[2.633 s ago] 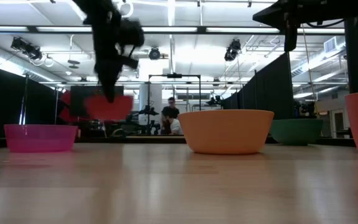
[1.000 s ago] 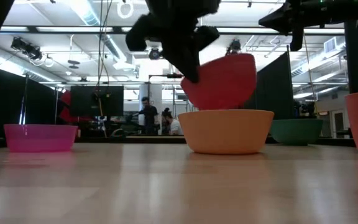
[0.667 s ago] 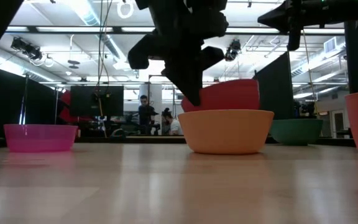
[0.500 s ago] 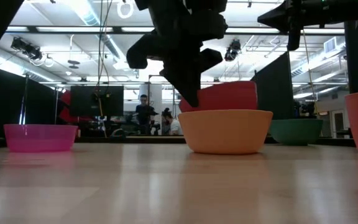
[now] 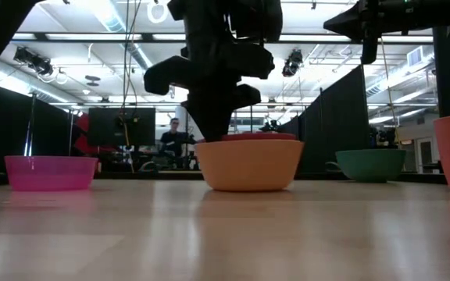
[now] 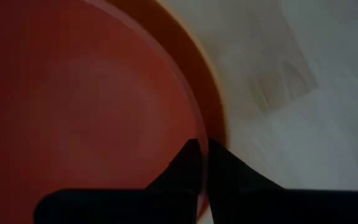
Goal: Nest bowls inside each other
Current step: Stack the orange bowl on top of the yellow bowl
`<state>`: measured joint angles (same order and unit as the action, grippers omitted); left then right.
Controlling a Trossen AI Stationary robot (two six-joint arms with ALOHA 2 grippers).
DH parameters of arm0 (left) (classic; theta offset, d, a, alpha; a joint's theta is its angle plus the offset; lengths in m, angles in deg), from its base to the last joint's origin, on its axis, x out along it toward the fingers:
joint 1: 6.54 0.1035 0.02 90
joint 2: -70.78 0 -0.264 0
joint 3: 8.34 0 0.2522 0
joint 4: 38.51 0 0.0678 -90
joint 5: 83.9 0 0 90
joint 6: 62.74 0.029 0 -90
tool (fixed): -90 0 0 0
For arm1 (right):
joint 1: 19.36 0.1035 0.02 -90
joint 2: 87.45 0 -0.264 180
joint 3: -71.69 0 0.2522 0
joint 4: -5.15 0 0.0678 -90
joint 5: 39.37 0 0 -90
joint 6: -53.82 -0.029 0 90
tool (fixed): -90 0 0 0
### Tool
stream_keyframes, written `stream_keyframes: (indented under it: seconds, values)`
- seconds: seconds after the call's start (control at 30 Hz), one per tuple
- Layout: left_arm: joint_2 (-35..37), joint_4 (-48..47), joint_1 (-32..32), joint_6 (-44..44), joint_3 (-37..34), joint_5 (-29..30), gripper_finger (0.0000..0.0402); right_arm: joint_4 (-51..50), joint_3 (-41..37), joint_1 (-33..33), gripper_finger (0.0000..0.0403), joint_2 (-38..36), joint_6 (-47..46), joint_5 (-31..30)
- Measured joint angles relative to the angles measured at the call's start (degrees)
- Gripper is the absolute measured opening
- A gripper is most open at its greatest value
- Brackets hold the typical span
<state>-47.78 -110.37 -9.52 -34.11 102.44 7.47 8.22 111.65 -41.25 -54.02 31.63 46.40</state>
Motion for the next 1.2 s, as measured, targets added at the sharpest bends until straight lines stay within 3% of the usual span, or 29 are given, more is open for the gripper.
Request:
stream_keyframes:
  seconds: [0.53, 0.93, 1.2]
  values:
    - [-0.13, -3.2, 0.0, -7.93, 0.51, -0.78, 0.0005, -0.31, 0.0, 0.0, 0.0, 0.0, 0.5, 0.02]
    - [-0.45, -3.54, 0.0, -8.32, 4.1, -0.24, 0.0071, -0.93, 0.0, 0.0, 0.0, 0.0, 2.84, 0.02]
    - [-0.36, -6.3, 1.1, -10.58, 13.42, 4.35, 0.0108, -4.32, 0.03, -0.27, 0.0, 0.0, 3.06, 0.43]
